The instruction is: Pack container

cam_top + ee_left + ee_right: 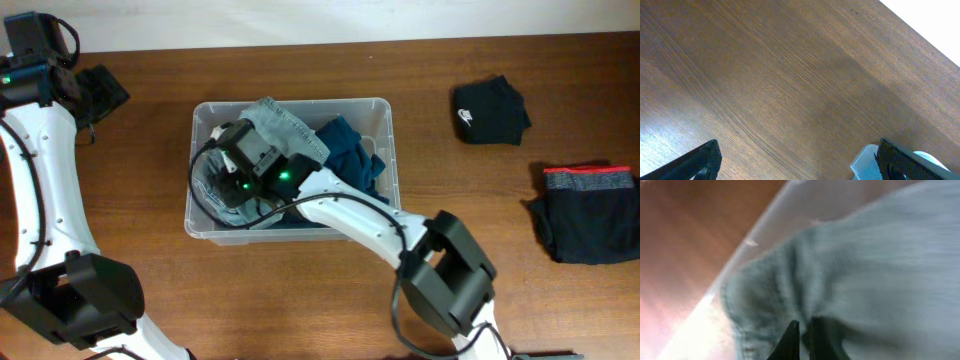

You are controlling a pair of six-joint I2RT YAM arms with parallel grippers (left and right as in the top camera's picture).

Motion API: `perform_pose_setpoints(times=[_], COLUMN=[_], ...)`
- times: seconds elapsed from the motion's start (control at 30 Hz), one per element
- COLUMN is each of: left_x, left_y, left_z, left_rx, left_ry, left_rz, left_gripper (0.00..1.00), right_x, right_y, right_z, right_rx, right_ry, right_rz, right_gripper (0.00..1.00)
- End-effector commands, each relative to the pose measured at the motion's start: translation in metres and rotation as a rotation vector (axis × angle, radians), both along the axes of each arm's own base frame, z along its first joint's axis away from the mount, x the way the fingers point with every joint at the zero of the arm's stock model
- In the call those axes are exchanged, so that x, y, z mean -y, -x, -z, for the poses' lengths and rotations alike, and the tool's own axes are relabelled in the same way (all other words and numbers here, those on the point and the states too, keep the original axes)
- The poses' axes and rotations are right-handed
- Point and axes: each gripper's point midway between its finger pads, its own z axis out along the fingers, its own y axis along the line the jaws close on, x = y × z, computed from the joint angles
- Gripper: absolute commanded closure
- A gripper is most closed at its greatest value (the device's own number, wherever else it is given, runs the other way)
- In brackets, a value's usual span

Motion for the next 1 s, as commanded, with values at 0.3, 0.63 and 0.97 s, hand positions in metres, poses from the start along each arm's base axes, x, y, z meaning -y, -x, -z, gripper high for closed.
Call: perform_pose_setpoints(times=[0.3,0.63,0.97], left_x=[-0.001,-0.001,-0.001], left_y=[-0.001,-0.001,-0.001], left_z=[0.0,0.0,0.0], left_rx=[0.004,0.004,0.004], left_ry=[0.002,0.002,0.002], left_rz=[-0.013,-0.013,-0.013], left_gripper=[0.01,0.01,0.01], right_x=[0.094,0.079,0.087], right_y=[-0.105,-0.114,-0.112], right_z=[-0.071,-0.027,0.019], right_rx=[0.155,0.071,-0.019], right_ry=[-0.153,-0.206,-0.13], right_rz=[0.211,0.149,0.191], right_gripper=[0.96,0.96,0.96])
